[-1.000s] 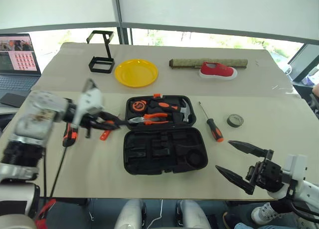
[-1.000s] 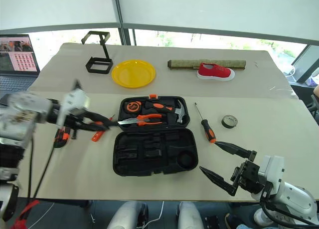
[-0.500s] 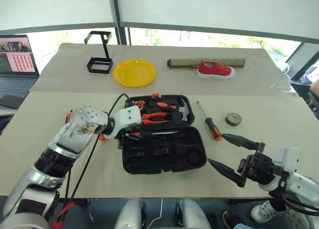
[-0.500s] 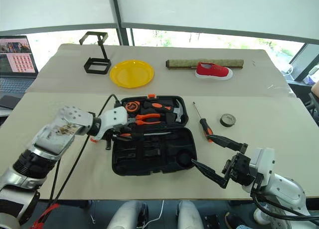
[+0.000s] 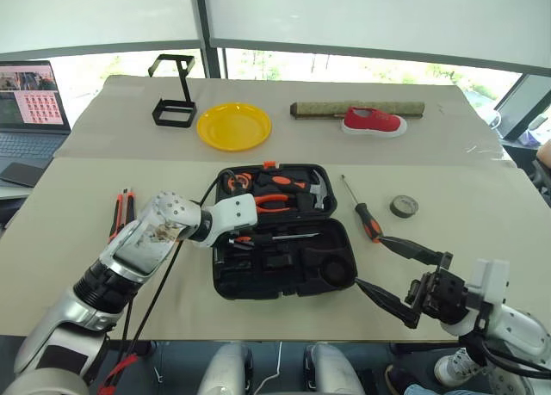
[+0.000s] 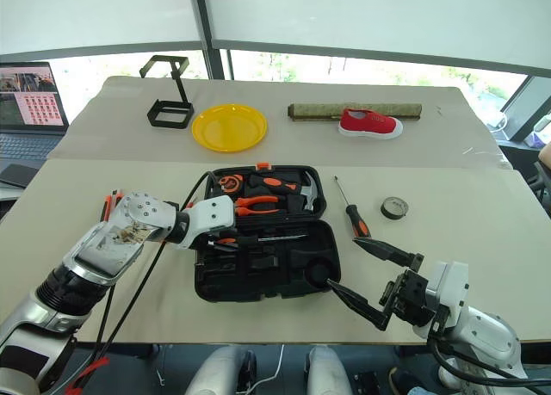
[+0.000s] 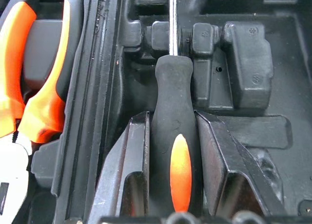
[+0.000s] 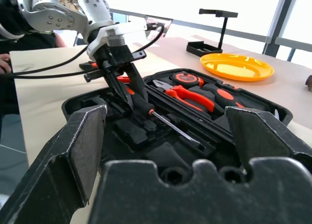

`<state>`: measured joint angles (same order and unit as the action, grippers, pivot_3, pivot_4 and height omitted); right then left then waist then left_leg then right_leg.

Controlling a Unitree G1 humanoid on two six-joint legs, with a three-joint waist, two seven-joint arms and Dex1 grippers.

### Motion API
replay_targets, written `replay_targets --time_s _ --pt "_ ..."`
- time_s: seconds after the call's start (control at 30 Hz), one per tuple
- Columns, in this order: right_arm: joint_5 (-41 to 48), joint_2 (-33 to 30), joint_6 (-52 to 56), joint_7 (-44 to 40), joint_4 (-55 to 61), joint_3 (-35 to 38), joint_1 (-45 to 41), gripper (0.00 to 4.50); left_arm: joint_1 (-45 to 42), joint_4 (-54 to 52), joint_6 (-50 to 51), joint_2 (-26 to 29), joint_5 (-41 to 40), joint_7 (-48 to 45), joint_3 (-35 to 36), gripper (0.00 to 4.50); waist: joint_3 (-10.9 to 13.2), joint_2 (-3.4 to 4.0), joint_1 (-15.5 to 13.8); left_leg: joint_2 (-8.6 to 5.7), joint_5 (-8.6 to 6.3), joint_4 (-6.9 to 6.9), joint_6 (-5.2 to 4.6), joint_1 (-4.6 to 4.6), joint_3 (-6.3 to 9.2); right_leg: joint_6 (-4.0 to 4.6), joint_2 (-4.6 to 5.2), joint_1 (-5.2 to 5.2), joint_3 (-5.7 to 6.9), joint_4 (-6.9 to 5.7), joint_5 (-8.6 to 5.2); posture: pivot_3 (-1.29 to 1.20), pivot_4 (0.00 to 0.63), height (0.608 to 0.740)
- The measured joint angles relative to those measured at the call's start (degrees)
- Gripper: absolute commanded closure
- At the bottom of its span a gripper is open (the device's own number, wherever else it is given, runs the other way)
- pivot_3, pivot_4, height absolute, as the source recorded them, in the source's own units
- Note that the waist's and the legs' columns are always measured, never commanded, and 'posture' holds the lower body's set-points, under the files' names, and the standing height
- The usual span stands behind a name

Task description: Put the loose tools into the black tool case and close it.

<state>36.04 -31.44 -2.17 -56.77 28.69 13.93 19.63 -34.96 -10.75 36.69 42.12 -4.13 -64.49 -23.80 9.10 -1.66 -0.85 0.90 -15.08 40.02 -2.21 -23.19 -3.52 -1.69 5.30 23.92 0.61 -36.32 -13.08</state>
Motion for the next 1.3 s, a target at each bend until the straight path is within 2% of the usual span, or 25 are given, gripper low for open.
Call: replay_targets --time_s 0.5,0.77,0.83,0.9,1.07,1.27,1.3 --pt "-0.01 0.26 -0.05 -1.45 -1.30 0.06 0.84 0.00 -1.41 2.58 -6.01 2.45 2.84 -0.57 -0.35 3.60 0.00 0.01 0.12 0.00 0.00 -0.01 0.00 0.00 -0.01 0.01 -0.02 0.03 -0.02 -0.03 0.00 0.00 0.150 0.740" --pt "-1.01 0.30 -0.05 -1.71 -2.15 -0.10 0.60 0.00 -0.57 2.84 -8.26 1.62 4.91 -0.13 -0.72 3.60 -0.08 0.11 -0.02 -0.01 0.00 -0.01 0.00 0.15 -0.01 0.00 0.00 -0.18 -0.01 0.00 0.00 0.00 0.150 0.740" --pt "-1.07 0.38 -0.04 -1.67 -2.18 -0.41 0.09 0.00 -0.20 3.91 -9.54 0.99 5.58 0.30 -0.77 2.60 -0.12 0.17 -0.16 0.00 -0.01 -0.05 -0.01 0.50 0.00 -0.02 0.00 -0.58 0.03 0.11 -0.02 0.00 0.150 0.740" --pt "-1.09 0.38 -0.04 -1.65 -2.17 -0.74 -0.36 0.00 0.41 4.61 -11.10 0.59 5.77 0.08 -0.99 2.12 -0.12 0.18 -0.33 -0.01 -0.02 -0.11 -0.02 0.79 0.00 -0.05 0.01 -0.87 0.01 0.18 -0.05 0.00 0.150 0.740" --pt "-1.11 0.40 -0.04 -1.62 -2.17 -1.58 -0.30 0.00 1.88 7.87 -16.40 -1.74 3.89 0.09 1.09 0.50 -0.12 0.19 -0.60 0.02 0.06 -0.10 -0.08 0.76 0.00 -0.05 0.02 -0.83 -0.05 0.15 -0.01 0.00 0.150 0.740" --pt "-1.06 0.40 -0.01 -1.52 -2.15 -1.70 -0.32 0.00 1.87 9.43 -23.52 -3.44 -2.66 -1.41 8.57 0.50 -0.12 0.19 -0.43 0.02 0.05 -0.11 -0.11 0.56 -0.01 -0.03 0.04 -0.68 -0.04 0.19 0.00 0.00 0.150 0.740" --pt "-1.04 0.40 -0.01 -1.53 -2.13 -1.71 -0.32 0.00 1.87 9.41 -23.95 -3.49 -3.58 -1.97 9.37 0.77 -0.12 0.19 -0.37 0.01 0.05 -0.12 -0.12 0.56 -0.01 -0.04 0.04 -0.67 -0.04 0.19 0.00 0.00 0.150 0.740"
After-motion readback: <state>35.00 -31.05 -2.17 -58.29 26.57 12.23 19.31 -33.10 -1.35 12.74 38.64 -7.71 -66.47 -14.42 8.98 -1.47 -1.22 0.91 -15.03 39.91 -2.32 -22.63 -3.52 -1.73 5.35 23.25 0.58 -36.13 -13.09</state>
